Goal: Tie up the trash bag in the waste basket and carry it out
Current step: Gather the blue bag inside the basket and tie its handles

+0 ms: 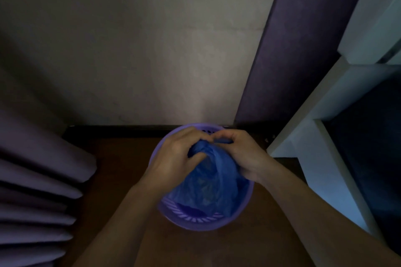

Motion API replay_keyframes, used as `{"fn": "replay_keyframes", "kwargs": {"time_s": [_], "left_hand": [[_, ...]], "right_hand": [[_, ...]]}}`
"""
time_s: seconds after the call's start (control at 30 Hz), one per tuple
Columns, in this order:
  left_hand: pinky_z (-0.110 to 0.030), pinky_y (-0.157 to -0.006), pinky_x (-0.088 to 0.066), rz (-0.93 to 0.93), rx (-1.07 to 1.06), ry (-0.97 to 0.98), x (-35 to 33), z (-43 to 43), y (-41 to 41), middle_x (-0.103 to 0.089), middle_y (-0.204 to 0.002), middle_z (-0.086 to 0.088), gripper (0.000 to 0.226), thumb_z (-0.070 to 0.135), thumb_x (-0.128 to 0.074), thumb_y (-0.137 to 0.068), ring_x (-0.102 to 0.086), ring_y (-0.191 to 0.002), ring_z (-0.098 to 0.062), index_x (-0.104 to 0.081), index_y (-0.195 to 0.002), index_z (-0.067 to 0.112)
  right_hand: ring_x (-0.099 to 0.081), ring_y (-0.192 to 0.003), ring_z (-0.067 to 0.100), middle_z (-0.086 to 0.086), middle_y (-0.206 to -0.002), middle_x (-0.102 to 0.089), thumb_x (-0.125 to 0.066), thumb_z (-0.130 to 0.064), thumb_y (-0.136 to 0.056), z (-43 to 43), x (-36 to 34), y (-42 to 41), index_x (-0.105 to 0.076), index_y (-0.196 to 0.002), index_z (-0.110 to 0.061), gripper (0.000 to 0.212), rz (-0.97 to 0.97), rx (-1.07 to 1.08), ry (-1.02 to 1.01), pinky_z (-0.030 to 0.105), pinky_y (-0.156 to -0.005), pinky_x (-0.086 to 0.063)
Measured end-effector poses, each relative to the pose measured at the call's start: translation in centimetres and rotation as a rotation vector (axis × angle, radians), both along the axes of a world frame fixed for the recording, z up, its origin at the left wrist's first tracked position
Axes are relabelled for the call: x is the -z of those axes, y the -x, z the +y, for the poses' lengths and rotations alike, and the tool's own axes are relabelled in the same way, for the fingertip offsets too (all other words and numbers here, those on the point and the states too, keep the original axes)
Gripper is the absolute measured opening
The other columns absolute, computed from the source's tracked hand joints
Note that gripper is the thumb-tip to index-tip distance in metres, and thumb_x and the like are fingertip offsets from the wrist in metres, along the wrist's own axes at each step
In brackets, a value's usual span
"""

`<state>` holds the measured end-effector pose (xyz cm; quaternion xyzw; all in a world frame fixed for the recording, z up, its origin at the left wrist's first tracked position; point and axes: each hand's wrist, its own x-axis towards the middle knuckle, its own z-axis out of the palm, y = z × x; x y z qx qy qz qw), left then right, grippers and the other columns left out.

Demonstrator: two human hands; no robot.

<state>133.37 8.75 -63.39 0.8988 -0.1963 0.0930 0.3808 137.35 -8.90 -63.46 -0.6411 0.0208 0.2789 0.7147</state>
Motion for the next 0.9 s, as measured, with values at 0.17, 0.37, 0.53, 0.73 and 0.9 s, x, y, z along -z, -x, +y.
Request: {"fn": "replay_keyframes", "kwargs": {"time_s": [0.17, 0.37, 0.53, 0.73, 0.9], "left_hand": [[-0.013, -0.081, -0.04, 0.143, -0.005, 0.01, 0.1, 0.3, -0.3, -0.046, -0.099, 0.014, 0.018, 0.005, -0.06, -0.088, -0.052, -0.094, -0.002, -0.062, -0.097, 0.02], [-0.011, -0.059, -0.037, 0.349, -0.048, 0.144, -0.4, 0.3, -0.6, -0.058, -0.064, 0.011, 0.027, 0.007, -0.053, -0.083, -0.054, -0.062, 0.003, -0.055, -0.073, 0.032], [-0.032, -0.063, -0.045, 0.54, -0.036, 0.335, -0.4, 0.6, -0.8, -0.067, -0.077, -0.022, 0.016, 0.013, -0.06, -0.092, -0.06, -0.067, -0.018, -0.068, -0.085, 0.0], [-0.022, -0.058, -0.053, 0.81, -0.018, 0.59, -1.1, 0.9, -0.3, -0.073, -0.081, -0.008, 0.022, 0.014, -0.061, -0.093, -0.069, -0.072, -0.017, -0.067, -0.105, -0.004], [-0.03, -0.075, -0.059, 0.997, 0.006, 0.804, -1.0, 0.9, 0.2, -0.075, -0.105, -0.012, 0.03, 0.024, -0.067, -0.088, -0.071, -0.096, -0.023, -0.069, -0.114, 0.009]], "right_hand": [[-0.058, -0.068, 0.022, 0.008, -0.073, -0.063, -0.058, -0.009, -0.091, -0.7, -0.3, 0.0, -0.066, -0.086, -0.002, 0.012, 0.083, -0.24, 0.041, 0.031, -0.064, -0.044], [-0.05, -0.105, -0.004, -0.018, -0.109, -0.051, -0.078, -0.046, -0.077, -0.4, -0.9, 0.9, -0.069, -0.1, -0.028, 0.03, -0.715, -0.422, 0.676, 0.017, -0.089, -0.045], [-0.059, -0.095, 0.009, -0.007, -0.108, -0.053, -0.069, -0.04, -0.08, -1.2, -0.1, 0.4, -0.067, -0.104, -0.02, 0.032, -1.016, -0.24, 0.714, 0.033, -0.081, -0.052], [-0.058, -0.086, -0.001, -0.012, -0.089, -0.061, -0.063, -0.021, -0.094, -1.9, 0.3, -0.3, -0.072, -0.103, -0.019, 0.014, -1.006, -0.198, 0.547, 0.014, -0.077, -0.042], [-0.055, -0.084, -0.006, -0.018, -0.087, -0.055, -0.062, -0.016, -0.093, -1.4, 1.3, -0.3, -0.065, -0.099, -0.03, 0.016, -0.914, -0.145, 0.581, 0.01, -0.072, -0.037]]}}
